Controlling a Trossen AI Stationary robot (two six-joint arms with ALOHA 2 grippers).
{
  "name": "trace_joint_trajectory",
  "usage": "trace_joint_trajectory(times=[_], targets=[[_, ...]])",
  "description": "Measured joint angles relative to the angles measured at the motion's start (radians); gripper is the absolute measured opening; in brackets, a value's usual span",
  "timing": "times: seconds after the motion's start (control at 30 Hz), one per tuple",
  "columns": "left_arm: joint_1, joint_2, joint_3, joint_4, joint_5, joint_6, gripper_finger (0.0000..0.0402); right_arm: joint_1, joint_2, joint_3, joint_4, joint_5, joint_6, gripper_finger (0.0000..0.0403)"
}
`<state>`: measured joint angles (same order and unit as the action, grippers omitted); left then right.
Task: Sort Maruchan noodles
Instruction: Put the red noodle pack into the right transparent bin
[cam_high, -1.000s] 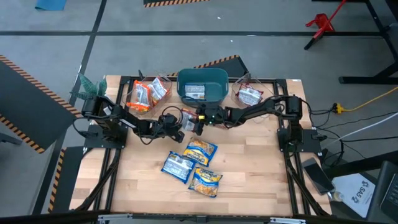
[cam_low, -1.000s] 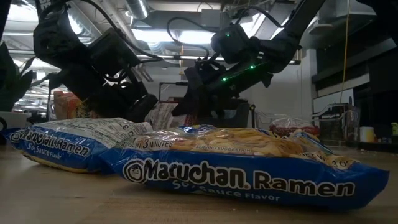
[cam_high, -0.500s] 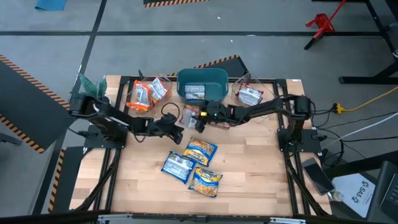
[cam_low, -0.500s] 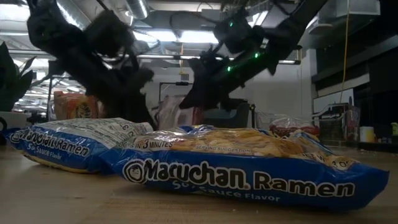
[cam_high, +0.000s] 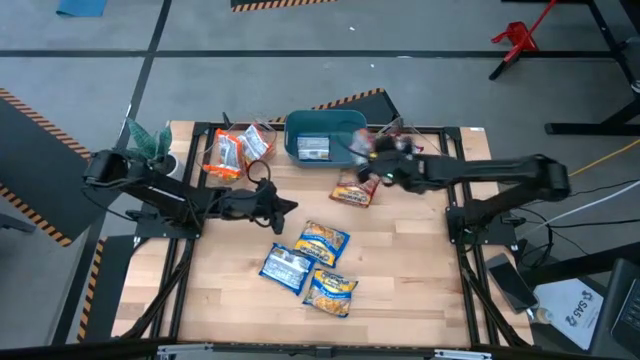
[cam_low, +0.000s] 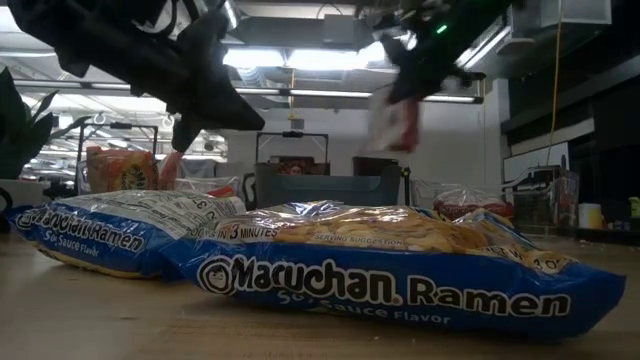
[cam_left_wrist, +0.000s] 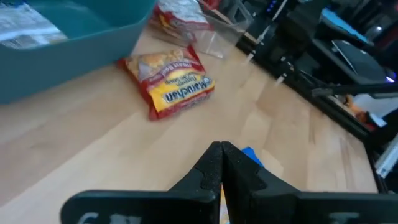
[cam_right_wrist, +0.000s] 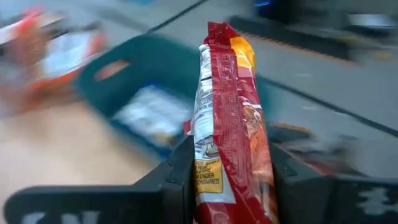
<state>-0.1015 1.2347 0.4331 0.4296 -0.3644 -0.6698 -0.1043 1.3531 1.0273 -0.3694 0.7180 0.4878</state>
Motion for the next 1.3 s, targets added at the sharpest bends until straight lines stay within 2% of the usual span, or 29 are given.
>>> trace_joint_trajectory(times=[0.1,0.2,0.33,0.43,0.6,0.77,0.87,1.03,1.17,1.3], targets=[[-0.012,0.000,0.000,-0.003,-0.029,0.000,0.0000,0.028,-0.092,0.001,-0.254,0.193,0.228,0.0092],[-0.020,0.004,0.000,-0.006,-0.037,0.000,0.0000,0.052,-0.137,0.001,-0.555,0.311,0.554,0.0092],[-0.031,0.004,0.000,-0.006,-0.042,0.000,0.0000,0.081,-0.139,-0.013,-0.912,0.376,1.048,0.0092],[-0.031,0.004,0.000,-0.006,-0.042,0.000,0.0000,0.078,-0.136,-0.058,-1.004,0.367,1.292,0.0095],[-0.033,0.004,0.000,-0.012,-0.043,0.000,0.0000,0.078,-0.125,-0.171,-1.016,0.289,1.472,0.0093],[-0.039,0.004,0.000,-0.030,-0.042,0.001,0.0000,0.078,-0.122,-0.281,-1.019,0.265,1.680,0.0094],[-0.039,0.003,0.000,-0.043,-0.037,0.001,0.0000,0.078,-0.122,-0.308,-1.040,0.246,1.755,0.0109],[-0.039,0.003,0.000,-0.048,-0.042,0.001,0.0000,0.076,-0.122,-0.324,-1.039,0.206,1.757,0.0107],[-0.039,0.003,0.000,-0.048,-0.068,0.001,0.0000,0.076,-0.122,-0.325,-1.038,0.216,1.705,0.0102],[-0.039,0.003,0.000,-0.048,-0.074,0.001,0.0000,0.076,-0.122,-0.325,-1.038,0.216,1.628,0.0124]])
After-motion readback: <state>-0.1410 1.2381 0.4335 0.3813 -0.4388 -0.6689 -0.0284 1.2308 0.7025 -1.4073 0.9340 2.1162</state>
